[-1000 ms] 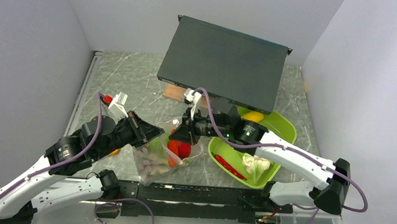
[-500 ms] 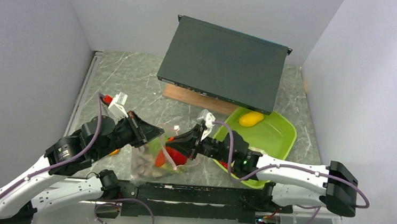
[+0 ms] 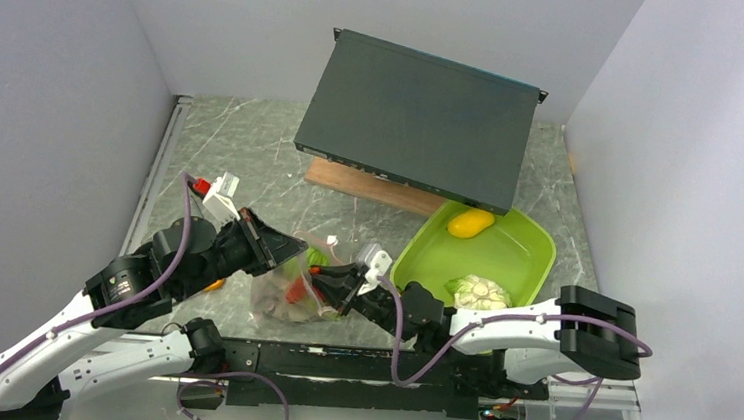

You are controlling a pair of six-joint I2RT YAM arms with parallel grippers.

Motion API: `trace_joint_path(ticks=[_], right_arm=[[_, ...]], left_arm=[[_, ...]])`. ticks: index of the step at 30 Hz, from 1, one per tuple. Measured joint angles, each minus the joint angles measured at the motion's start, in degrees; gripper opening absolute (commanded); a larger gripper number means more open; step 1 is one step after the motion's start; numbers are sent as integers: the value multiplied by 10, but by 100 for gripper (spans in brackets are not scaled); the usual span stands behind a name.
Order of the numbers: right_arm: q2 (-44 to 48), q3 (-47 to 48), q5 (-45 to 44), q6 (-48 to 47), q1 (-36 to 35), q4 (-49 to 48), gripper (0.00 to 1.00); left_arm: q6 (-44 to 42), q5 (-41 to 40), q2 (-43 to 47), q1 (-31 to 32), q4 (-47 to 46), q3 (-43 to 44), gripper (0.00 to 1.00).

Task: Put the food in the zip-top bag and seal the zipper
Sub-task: Place the fake vegetable in the zipper food storage bag, then pick up the fake fruit from the bin.

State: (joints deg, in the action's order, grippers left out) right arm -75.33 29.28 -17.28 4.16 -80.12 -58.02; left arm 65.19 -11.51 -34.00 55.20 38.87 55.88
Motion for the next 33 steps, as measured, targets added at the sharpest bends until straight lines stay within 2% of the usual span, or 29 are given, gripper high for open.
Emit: trace_joint_path(ticks=[3,5,8,11,20,24,33], right_arm=[[-17,0,-9,-7,-9,-9,18],[-21,0,-11,-7,-13,-7,26],[-9,1,-10,5,-14,22,52],[33,7,-4,24,-13,96,64],[134,67,47,79,9,307,67],[138,106,76,110,41,389,62],[138,188,91,158,88,511,65]], left_arm=[[0,0,-1,0,0,0,0],[0,0,-3,0,0,0,0],[0,1,-5,0,0,0,0],[0,1,-3,0,0,0,0],[0,3,4,0,-9,0,0],[0,5,3,0,-13,0,0],[0,-6,-1,0,-9,0,0]])
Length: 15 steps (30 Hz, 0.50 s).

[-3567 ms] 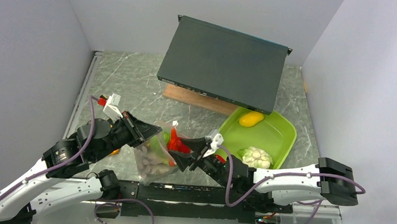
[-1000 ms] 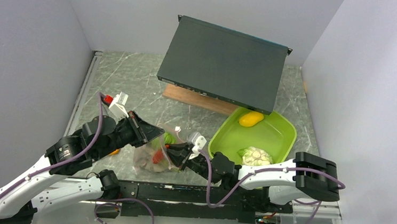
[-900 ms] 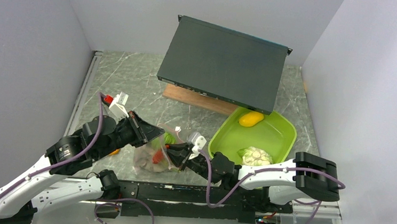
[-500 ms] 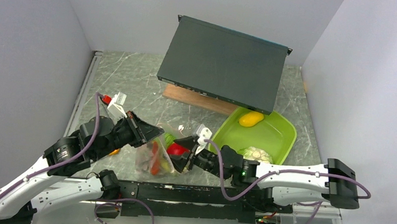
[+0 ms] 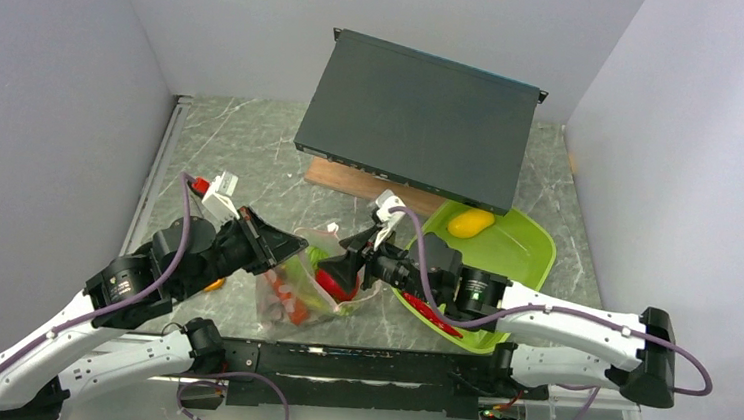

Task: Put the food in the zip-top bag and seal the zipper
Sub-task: Pick up the fake fruit from the bin.

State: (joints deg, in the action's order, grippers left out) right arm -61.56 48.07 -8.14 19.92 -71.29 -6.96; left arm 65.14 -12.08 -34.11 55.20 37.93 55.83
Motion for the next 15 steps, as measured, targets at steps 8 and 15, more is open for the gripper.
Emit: trace_joint_path(ticks=[8,15], right_arm=[[101,37,-144,21,47,157,77],[202,30,-265,93,147,299,78]], left_arm=[[0,-18,0,0,7,-1,0],[-9,-24,-3,0,17,-1,0]])
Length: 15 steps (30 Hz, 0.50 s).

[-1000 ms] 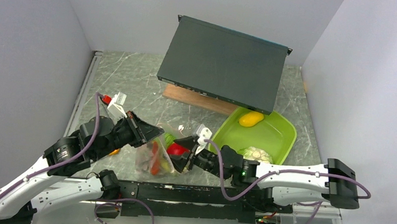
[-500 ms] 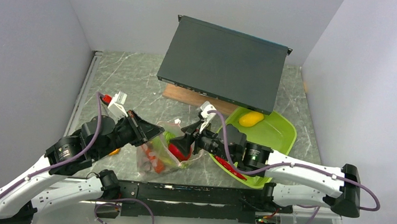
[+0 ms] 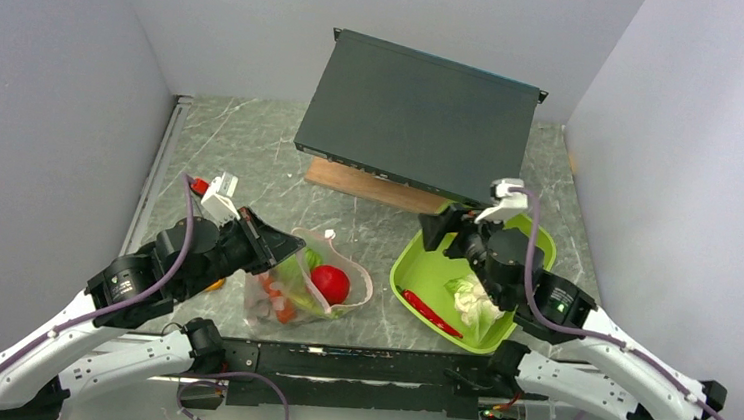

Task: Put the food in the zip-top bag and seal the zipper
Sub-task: Pick up the fake fruit from the bin.

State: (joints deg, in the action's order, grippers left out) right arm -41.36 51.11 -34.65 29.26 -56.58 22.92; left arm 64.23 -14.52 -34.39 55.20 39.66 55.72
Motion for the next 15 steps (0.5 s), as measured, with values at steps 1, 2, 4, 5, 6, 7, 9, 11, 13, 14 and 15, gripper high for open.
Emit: trace_joint_path(ticks=[1,2,4,5,6,7,9,11,13,14,15], right_arm=[[7,-6,-7,14,14,15,78],[12,-15,-12,28,27,26,78],[17,-42,-8,56,60,41,78],[18,-58,-3,68,79,46,77],[22,-75,4,80,100,51,77],[22,-92,13,90,122,56,76],[23,-122,41,110,169,66,73],[30,-147,73,125,216,66,69],[43,-173,114,141,276,60,69],[48,-184,133,148,302,52,67],[52,-198,159,155,334,40,66]], left_arm=[[-1,-1,0,0,3,0,0],[-1,-3,0,0,4,0,0],[-2,-4,0,0,6,0,0],[-2,-4,0,0,7,0,0],[-2,-4,0,0,7,0,0],[-2,-4,0,0,7,0,0],[-2,-4,0,0,9,0,0],[-2,-4,0,0,10,0,0],[-2,-4,1,0,10,0,0],[-2,-4,1,0,11,0,0],[-2,-4,2,0,12,0,0]])
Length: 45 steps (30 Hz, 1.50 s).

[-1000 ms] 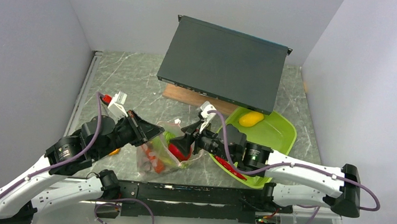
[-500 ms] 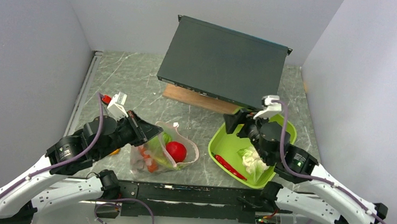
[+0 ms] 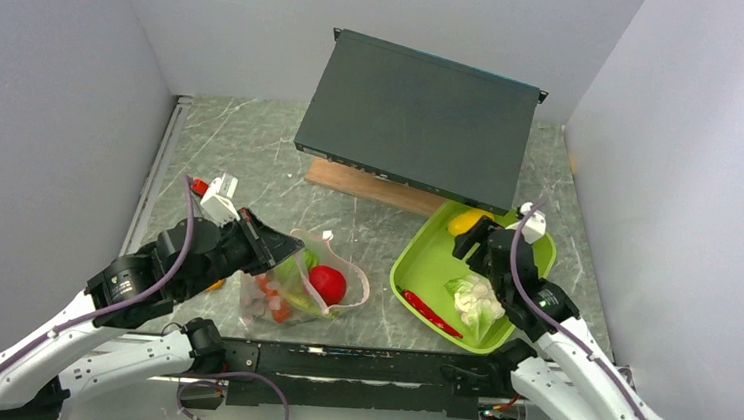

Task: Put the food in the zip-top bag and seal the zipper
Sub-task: Pick up the fake fruit from the bin.

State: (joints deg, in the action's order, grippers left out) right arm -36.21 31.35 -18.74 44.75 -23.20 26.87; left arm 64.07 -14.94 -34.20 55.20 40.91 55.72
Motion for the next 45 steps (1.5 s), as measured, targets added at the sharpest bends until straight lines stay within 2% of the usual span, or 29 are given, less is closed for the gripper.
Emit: trace_joint_path(ticks=[5,9,20,34,45], right_arm=[[-12,-75,129,44,143,-93,64],[-42,-129,194,79,196,-181,70],[-163,-153,245,143,237,-391,73],[-333,-153,248,163,257,-508,76],[-450,-129,269,175,257,-627,75]], left_arm=[[0,0,4,0,4,0,0],[0,0,6,0,6,0,0],[0,0,15,0,10,-2,0],[0,-5,15,0,12,-2,0],[0,-9,14,0,18,-2,0]])
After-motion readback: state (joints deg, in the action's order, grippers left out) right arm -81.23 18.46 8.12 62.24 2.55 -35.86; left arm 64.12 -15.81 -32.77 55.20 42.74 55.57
